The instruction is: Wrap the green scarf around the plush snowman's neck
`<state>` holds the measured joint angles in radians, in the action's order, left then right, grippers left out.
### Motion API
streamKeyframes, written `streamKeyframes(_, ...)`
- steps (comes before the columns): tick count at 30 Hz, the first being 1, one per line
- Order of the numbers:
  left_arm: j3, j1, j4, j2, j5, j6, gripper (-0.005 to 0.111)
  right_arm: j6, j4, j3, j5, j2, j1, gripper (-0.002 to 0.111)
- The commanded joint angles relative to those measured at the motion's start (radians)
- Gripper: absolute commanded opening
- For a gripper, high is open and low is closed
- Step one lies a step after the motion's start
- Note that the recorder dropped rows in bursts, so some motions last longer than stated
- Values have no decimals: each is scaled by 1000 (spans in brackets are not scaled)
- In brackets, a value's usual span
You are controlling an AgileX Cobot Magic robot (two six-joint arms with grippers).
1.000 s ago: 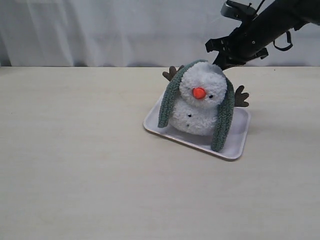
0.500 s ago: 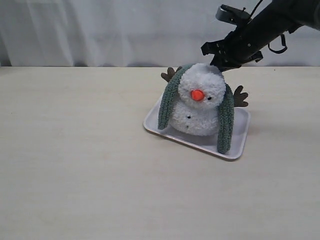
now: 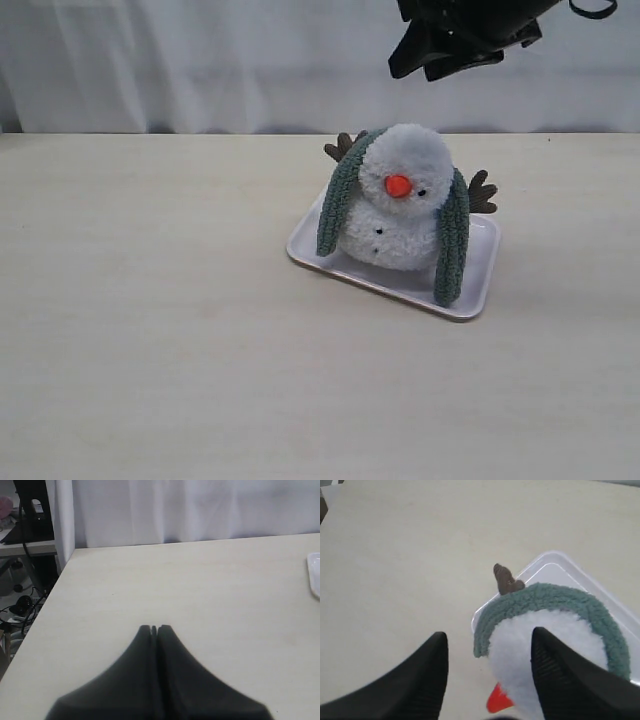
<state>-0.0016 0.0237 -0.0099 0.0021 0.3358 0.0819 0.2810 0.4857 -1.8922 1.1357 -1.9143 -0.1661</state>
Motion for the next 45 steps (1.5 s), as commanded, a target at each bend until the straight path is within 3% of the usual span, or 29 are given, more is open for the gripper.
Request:
streamKeyframes(1,2,-1,1,-2,-13,0,0,-121,-114,81,-50,54,-125,49)
streamKeyframes(7,2,72,1,-2,-13,0,0,-401,-326,302,-263,115,-345,49)
streamKeyframes(14,2,82,1,-2,-13,0,0,-719,-539,433,-435,119,-501,50)
streamKeyframes(19,2,82,1,-2,-13,0,0,-1017,-783,492,-461,110,-569,56)
streamKeyframes(35,2,82,1,-2,-13,0,0,-1504,-1218,569,-552,-5,-569,56)
streamKeyframes(45,2,82,1,-2,-13,0,0,-1559,-1243,569,-643,-50,-534,56)
